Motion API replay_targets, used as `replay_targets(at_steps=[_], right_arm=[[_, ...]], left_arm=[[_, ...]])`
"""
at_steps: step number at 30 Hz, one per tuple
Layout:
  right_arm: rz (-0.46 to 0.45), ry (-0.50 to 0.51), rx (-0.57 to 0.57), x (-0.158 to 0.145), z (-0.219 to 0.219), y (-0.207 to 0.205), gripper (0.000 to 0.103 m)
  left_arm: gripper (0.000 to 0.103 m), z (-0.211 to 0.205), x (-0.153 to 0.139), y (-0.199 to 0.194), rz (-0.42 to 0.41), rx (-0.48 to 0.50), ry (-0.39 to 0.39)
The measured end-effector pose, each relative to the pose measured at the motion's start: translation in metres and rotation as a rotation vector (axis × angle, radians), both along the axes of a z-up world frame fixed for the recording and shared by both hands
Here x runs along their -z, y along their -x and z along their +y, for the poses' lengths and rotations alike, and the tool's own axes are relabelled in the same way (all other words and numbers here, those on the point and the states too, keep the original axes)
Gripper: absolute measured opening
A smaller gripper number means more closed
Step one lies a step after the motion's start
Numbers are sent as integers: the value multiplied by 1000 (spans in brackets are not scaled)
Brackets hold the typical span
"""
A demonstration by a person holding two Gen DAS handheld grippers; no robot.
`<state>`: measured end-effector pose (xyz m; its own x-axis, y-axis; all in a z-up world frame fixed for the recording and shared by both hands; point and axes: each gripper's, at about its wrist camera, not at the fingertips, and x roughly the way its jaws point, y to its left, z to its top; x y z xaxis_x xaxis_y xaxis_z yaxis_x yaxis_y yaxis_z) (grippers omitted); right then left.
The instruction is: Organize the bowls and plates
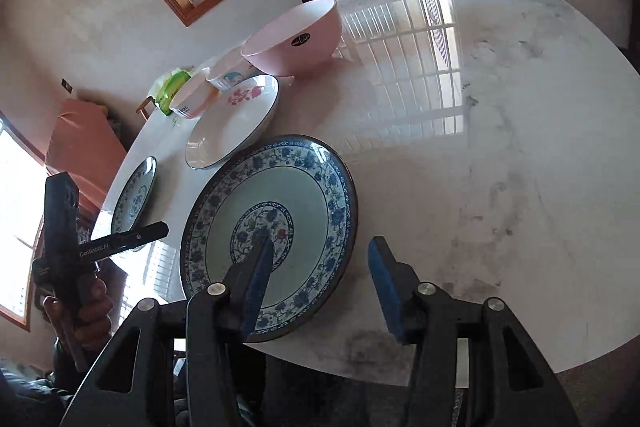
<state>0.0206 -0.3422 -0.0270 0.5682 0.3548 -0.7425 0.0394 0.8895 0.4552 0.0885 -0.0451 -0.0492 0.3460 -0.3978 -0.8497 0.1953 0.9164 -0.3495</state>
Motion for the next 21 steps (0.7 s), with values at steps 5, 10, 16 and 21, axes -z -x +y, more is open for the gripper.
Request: replay_targets(at_steps=[5,10,16,21], right_arm=[[1,-35,-35,17,-4,-10,48],[14,-80,-66,31,-5,-21,48],[27,-126,-104,42,-2,-30,47],[29,-178,-125,46,-3,-36,46]], left_arm=[[39,-10,5,0,14,10,-17],[39,-19,11,-1,40,25,-10],[39,-29,10,1,26,36,-37],[27,-45,11,5,36,101,-64]])
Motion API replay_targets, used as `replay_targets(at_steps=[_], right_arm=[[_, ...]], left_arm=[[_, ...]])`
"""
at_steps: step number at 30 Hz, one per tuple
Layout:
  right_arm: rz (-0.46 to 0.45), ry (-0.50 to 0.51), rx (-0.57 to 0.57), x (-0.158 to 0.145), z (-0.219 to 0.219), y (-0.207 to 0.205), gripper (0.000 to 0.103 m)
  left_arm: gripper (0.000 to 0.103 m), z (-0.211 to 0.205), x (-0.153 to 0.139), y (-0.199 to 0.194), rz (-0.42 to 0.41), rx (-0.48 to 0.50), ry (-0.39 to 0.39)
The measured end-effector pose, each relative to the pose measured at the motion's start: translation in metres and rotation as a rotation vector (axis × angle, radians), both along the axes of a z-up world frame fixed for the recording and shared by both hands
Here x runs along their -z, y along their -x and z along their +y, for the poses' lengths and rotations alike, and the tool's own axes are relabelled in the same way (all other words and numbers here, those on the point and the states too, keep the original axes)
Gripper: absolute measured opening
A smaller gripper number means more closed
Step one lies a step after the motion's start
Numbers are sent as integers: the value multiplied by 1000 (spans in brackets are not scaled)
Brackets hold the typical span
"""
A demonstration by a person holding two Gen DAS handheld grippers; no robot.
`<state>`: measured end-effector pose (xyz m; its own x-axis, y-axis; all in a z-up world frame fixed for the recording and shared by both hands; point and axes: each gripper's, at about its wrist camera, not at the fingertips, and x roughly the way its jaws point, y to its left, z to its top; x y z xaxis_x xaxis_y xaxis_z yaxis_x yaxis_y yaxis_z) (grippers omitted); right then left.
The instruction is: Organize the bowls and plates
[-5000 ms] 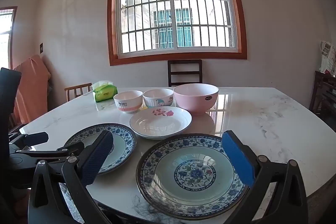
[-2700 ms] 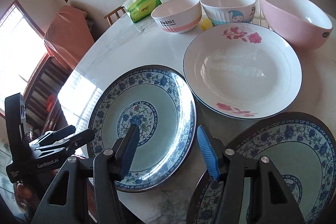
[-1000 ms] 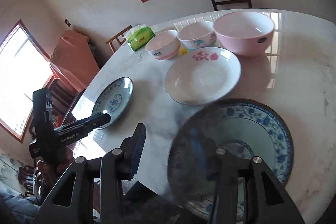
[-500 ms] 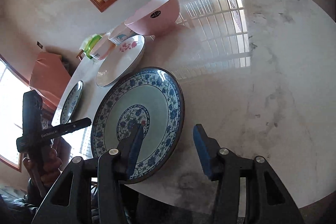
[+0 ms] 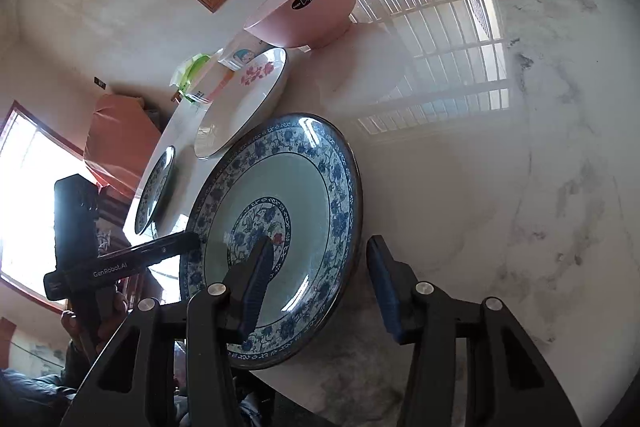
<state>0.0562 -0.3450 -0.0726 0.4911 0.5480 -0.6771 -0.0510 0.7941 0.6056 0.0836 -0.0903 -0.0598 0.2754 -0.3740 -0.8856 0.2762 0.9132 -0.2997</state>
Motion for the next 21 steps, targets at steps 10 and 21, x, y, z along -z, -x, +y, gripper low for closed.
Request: replay_targets(at_steps=[10,21], right_arm=[[6,5,26,9,-5,9,14],[7,-34,33,5,17,29,14]], left_arm=[[24,1,-2,8,-27,0,-14],[24,39,-21,23,-94,-59,-5]])
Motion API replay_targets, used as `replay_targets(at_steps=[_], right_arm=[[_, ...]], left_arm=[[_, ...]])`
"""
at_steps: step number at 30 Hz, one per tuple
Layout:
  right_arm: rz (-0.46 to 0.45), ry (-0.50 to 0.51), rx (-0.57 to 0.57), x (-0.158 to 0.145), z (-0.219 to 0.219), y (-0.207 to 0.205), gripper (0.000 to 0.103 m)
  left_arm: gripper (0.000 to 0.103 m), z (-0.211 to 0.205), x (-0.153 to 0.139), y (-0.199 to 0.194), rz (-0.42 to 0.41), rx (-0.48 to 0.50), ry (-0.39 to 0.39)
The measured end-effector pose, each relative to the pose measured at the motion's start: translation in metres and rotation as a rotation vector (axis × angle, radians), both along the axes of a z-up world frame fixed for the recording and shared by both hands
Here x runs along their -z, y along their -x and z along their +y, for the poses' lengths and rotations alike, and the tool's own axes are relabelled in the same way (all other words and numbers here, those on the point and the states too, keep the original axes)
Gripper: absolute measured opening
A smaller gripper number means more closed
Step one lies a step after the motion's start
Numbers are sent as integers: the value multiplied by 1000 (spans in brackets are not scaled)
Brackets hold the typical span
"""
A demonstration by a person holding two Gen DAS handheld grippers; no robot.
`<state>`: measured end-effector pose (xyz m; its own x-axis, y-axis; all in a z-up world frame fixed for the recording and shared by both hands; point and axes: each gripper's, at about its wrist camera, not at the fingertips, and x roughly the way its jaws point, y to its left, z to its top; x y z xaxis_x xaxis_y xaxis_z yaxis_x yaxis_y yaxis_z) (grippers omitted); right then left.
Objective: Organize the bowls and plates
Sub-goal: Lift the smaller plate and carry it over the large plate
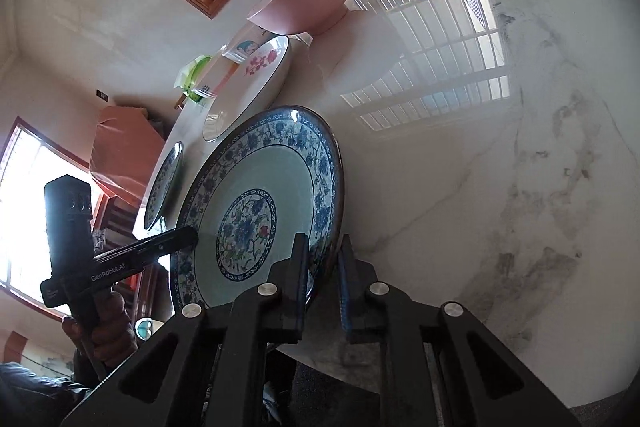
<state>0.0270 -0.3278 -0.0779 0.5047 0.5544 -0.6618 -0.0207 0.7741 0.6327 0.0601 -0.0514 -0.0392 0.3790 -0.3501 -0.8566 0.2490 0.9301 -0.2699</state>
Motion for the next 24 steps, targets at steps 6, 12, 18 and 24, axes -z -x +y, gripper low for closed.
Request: replay_targets(at_steps=[6,12,18,24], right_arm=[[-28,6,-40,-16,30,-1,14],[-50,7,-106,-29,68,-15,14],[-83,18,-204,-44,123,-47,14],[-101,26,-294,-49,187,-89,15]], left_arm=[[24,37,-15,9,-39,-80,9],[24,87,-28,11,-61,-178,19],[24,148,-42,1,-105,-300,0],[24,208,-36,-25,-96,-411,-3]])
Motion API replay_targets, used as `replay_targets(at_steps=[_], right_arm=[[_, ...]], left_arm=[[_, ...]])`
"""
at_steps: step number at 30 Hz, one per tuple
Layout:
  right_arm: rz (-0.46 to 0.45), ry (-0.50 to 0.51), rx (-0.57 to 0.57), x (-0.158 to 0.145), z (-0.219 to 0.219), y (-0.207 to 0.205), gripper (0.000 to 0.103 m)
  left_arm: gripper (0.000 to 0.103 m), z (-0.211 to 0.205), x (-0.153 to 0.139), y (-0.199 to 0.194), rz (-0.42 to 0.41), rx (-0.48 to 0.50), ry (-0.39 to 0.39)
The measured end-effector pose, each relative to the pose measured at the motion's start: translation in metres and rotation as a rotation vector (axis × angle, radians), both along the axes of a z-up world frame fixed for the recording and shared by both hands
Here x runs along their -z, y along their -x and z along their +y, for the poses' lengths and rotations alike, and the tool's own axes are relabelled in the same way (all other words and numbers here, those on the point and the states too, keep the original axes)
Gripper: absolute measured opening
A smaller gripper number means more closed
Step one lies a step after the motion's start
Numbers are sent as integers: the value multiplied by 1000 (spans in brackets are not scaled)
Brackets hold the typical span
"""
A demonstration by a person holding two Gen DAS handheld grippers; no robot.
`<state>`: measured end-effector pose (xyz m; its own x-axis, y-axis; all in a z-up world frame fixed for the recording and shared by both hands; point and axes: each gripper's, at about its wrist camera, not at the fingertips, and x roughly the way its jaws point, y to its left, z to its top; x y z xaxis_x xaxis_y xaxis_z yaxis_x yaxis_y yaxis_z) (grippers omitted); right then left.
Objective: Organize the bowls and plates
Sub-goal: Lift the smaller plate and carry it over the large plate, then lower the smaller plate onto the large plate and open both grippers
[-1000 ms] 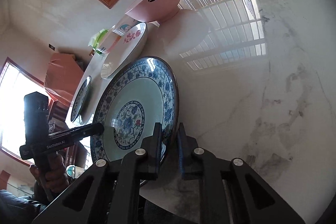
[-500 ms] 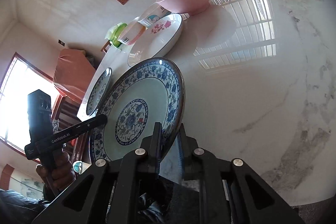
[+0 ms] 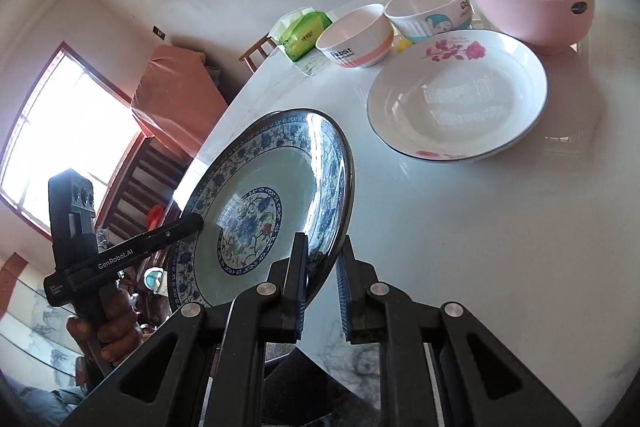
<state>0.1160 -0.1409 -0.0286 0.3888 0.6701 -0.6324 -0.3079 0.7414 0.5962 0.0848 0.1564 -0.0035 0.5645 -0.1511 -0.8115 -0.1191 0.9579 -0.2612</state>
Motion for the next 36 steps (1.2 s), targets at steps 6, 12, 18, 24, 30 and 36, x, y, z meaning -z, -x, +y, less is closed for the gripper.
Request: replay_targets(at_steps=[6,12,18,24,30,36], right_arm=[[-3,29,-78,3,60,-42,15],[1,62,-116,13,102,-75,15],[-11,107,-129,18,123,-84,16],[-15,130,-131,21,131,-86,16],[-17,139,-124,19,134,-78,16],[-51,176,-117,18,138,-74,16]], left_arm=[[24,43,7,-26,-2,-78,-25],[25,72,21,-46,15,-111,-15],[25,84,30,-57,17,-125,-24],[25,89,36,-59,22,-124,-27],[25,91,40,-60,31,-125,-40],[25,84,38,-56,1,-118,-99]])
